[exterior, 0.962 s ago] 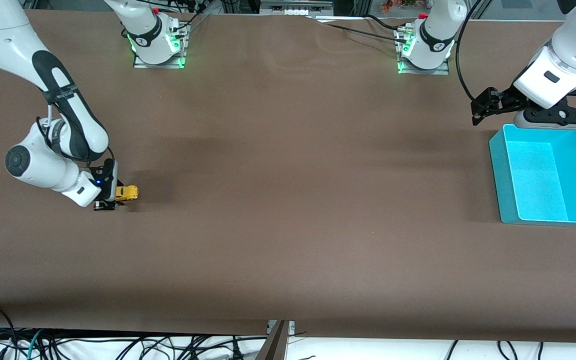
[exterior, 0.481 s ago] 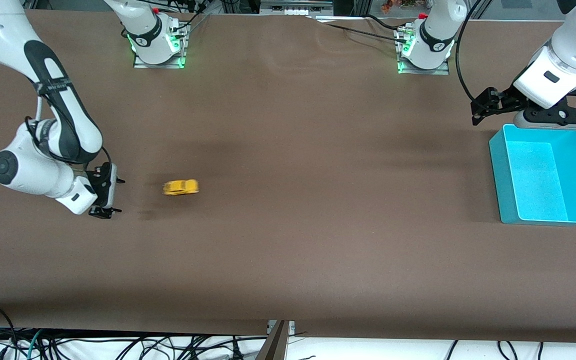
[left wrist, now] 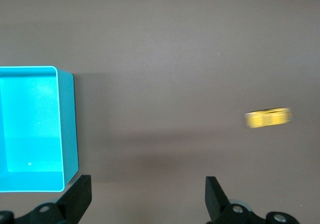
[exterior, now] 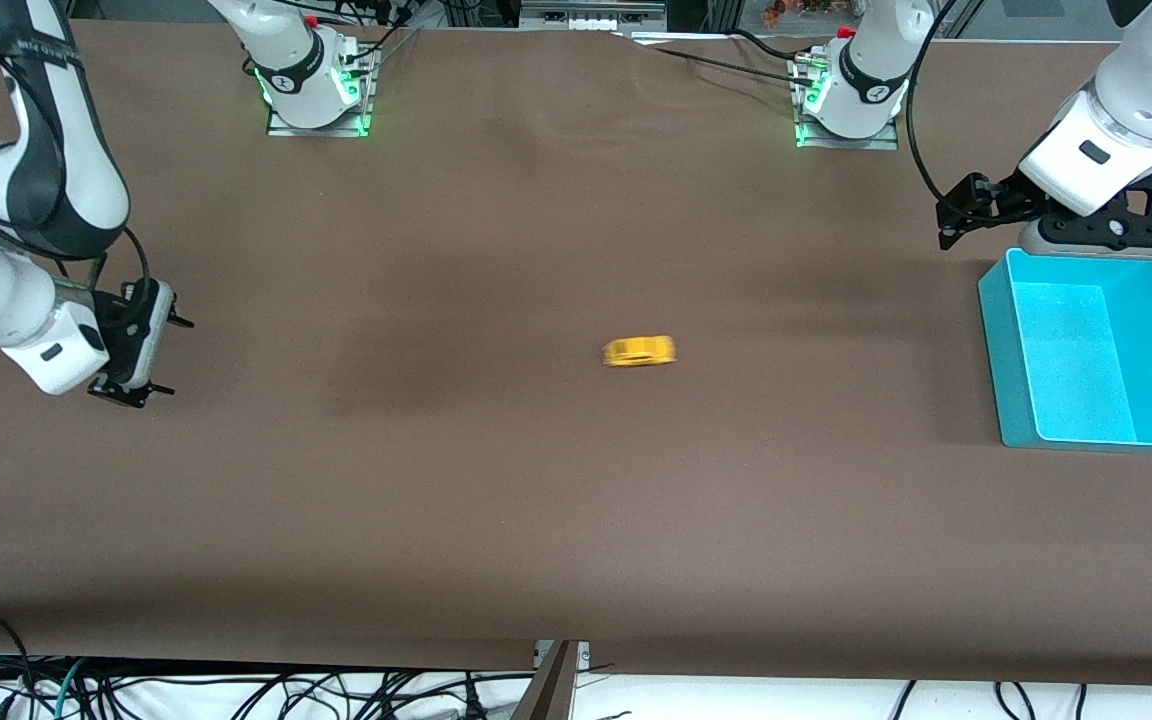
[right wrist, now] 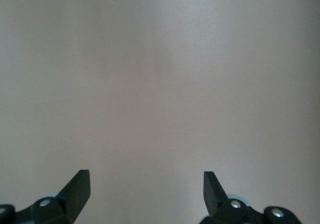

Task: Wind and store yellow beetle car
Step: 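Open the right gripper, letting the car roll toward the cyan bin, then return the right gripper to rest while the left gripper reaches the car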

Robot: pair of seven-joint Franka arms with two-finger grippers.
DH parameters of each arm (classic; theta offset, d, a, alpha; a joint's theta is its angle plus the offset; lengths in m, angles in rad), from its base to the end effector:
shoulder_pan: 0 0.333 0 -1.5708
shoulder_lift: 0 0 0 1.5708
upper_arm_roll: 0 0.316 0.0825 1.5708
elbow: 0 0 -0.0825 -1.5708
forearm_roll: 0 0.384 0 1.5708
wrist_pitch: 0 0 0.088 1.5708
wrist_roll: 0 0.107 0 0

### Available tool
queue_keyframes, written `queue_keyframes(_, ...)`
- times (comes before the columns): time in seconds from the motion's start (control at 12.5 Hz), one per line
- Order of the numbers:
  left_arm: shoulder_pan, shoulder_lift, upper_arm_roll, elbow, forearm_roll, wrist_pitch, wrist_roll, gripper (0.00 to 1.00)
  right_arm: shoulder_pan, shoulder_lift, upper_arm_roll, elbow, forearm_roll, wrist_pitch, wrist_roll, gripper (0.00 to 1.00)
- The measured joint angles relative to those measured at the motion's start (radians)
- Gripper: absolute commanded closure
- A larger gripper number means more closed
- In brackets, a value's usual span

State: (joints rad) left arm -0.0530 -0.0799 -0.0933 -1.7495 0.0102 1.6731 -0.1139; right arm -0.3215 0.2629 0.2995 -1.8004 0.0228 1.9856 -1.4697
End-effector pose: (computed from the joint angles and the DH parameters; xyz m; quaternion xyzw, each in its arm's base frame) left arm 0.5299 -0.0789 0.5919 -0.9998 0.0166 -0.0027 0.0085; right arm 0.6174 -0.0234 0.4012 -0.7536 -0.6547 -0.0087 0.0583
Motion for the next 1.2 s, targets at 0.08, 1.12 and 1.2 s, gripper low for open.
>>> queue_keyframes(0.08,0.0,0.0,0.0,0.0,0.0,0.0,0.0,0.0,0.0,-0.01,-0.001,0.0,0.0,-0.008,0.003,0.0)
queue_keyframes(1.12,0.003,0.0,0.0,0.0,0.0,-0.017,0.0,0.0,-0.002,-0.195,-0.016,0.014,-0.002,-0.168,0.36,0.0)
queue_keyframes(1.2,0.005,0.002,0.001,-0.001,0.0,-0.028,0.0,0.0,0.004,-0.215,-0.016,0.017,-0.002,-0.189,0.459,0.0)
